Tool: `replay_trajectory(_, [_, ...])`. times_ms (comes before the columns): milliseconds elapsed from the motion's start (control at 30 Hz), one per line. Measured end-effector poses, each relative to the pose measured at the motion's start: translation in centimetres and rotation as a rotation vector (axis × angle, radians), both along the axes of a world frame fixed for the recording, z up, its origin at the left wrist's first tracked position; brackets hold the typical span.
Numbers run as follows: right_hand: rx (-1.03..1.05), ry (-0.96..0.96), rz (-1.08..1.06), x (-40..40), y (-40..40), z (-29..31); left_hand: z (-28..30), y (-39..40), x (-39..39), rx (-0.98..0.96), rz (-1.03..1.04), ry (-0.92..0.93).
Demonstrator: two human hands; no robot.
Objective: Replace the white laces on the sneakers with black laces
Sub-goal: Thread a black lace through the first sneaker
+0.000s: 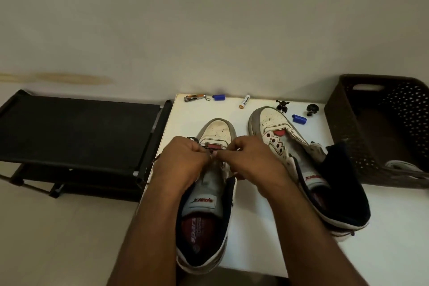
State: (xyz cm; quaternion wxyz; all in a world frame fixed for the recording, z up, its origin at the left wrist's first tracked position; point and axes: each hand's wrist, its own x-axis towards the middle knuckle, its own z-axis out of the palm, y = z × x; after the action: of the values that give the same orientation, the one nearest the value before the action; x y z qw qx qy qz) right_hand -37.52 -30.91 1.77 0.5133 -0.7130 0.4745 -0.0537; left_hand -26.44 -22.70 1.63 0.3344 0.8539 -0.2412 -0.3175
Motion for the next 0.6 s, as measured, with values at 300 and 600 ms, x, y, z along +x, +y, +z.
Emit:
replay_trajectory(300, [-0.168, 0.097, 0.098, 0.0, 0.4, -0.2, 0.8, -0.3, 0.1, -0.063, 0.064, -0.005])
replay_trajectory(600, [0.232, -0.144, -0.067, -1.8, -0.6, -1.1, -0.6, -1.6, -1.0, 0.046, 0.02, -0.095])
